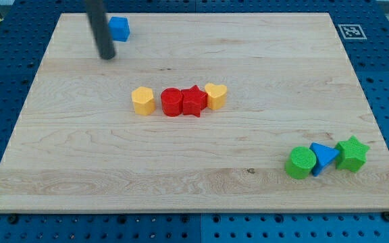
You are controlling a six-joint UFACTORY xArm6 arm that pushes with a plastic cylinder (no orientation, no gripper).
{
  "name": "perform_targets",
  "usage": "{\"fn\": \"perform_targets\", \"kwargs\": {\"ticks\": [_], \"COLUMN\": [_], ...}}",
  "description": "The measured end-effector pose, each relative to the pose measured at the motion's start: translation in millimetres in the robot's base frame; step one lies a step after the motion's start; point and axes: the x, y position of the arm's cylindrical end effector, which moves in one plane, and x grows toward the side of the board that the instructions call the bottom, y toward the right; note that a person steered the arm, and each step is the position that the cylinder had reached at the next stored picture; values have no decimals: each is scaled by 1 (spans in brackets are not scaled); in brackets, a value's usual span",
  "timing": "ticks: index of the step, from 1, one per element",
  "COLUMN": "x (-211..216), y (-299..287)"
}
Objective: Move the red star towards the top center of the board
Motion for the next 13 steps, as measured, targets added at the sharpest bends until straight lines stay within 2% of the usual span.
{"fn": "perform_targets", "kwargs": {"ticks": [1, 2, 3, 4, 5, 7, 8, 10, 12, 13], "x": [39, 112, 154, 162, 138, 126, 119, 136, 152, 128], "y": [-36, -25, 39, 115, 156, 169, 208, 214, 267, 278]}}
